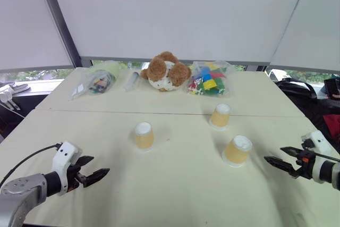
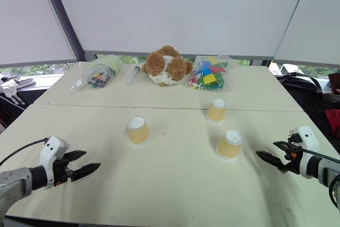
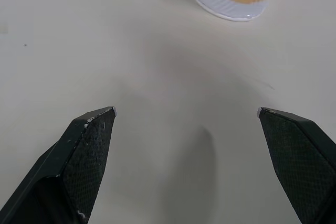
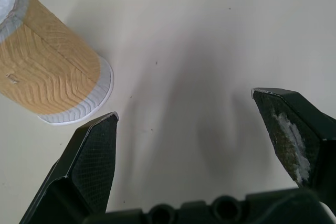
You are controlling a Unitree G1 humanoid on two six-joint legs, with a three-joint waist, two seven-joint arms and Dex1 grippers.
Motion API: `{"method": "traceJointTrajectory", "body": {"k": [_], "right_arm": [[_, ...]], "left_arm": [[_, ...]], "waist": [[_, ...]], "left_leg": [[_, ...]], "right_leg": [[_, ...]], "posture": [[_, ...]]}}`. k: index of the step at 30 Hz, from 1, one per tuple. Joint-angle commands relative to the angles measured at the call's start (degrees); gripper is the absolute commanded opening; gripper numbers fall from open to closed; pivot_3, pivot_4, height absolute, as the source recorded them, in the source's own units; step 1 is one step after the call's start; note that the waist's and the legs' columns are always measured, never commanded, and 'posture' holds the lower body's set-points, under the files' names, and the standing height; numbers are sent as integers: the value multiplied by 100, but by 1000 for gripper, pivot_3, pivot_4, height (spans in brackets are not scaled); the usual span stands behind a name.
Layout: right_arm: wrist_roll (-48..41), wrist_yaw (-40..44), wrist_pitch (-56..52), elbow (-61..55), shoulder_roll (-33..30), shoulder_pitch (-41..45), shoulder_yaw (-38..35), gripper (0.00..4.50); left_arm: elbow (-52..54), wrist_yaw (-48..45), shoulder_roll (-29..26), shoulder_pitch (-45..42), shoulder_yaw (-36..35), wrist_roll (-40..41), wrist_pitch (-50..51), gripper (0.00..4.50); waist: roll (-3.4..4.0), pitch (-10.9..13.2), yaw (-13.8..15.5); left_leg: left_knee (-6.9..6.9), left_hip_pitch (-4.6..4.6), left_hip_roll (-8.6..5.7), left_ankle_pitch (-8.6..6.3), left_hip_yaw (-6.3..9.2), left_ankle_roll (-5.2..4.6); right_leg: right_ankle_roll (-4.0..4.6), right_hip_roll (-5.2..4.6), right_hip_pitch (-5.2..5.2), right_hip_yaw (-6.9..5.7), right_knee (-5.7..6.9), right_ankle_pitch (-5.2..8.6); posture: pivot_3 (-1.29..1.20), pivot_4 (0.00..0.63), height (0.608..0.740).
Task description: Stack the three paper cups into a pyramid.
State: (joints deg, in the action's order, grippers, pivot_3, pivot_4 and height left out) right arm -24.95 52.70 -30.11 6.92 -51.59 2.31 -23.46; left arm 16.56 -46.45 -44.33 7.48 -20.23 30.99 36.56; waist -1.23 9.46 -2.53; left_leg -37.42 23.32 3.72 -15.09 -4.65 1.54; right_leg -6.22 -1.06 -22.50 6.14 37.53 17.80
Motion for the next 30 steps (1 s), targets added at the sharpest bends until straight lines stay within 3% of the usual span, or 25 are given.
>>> {"method": "traceJointTrajectory", "body": {"k": [1, 13, 24, 30], "right_arm": [[-6, -23, 135, -52, -72, 20, -208, 4447], [357, -508, 459, 304, 100, 263, -14, 4447], [488, -761, 900, 869, -13, 640, -189, 4447], [-415, -345, 45, -686, 268, 173, -207, 4447]], "left_arm": [[192, 19, -26, 44, -270, 113, -19, 4500], [282, 202, -4, -351, -285, 535, 313, 4500], [337, -30, -287, -1205, 206, 594, 435, 4500], [1446, -68, -294, -1317, 318, 1685, 1293, 4500]], "waist": [[0, 0, 0], [1, 0, 0], [1, 0, 9], [1, 0, -8]], "left_leg": [[0, 0, 0, 0, 0, 0], [-2, 0, -1, 0, 1, 0], [-7, 1, -4, 1, -10, 1], [1, 2, 5, 1, 8, 1]], "right_leg": [[0, 0, 0, 0, 0, 0], [-2, 3, 1, 0, 0, -1], [-2, 6, 7, 0, 0, -1], [-6, 13, 3, 0, 0, -2]], "posture": [[0, 150, 740], [0, 150, 740], [0, 150, 740], [0, 150, 740]]}}
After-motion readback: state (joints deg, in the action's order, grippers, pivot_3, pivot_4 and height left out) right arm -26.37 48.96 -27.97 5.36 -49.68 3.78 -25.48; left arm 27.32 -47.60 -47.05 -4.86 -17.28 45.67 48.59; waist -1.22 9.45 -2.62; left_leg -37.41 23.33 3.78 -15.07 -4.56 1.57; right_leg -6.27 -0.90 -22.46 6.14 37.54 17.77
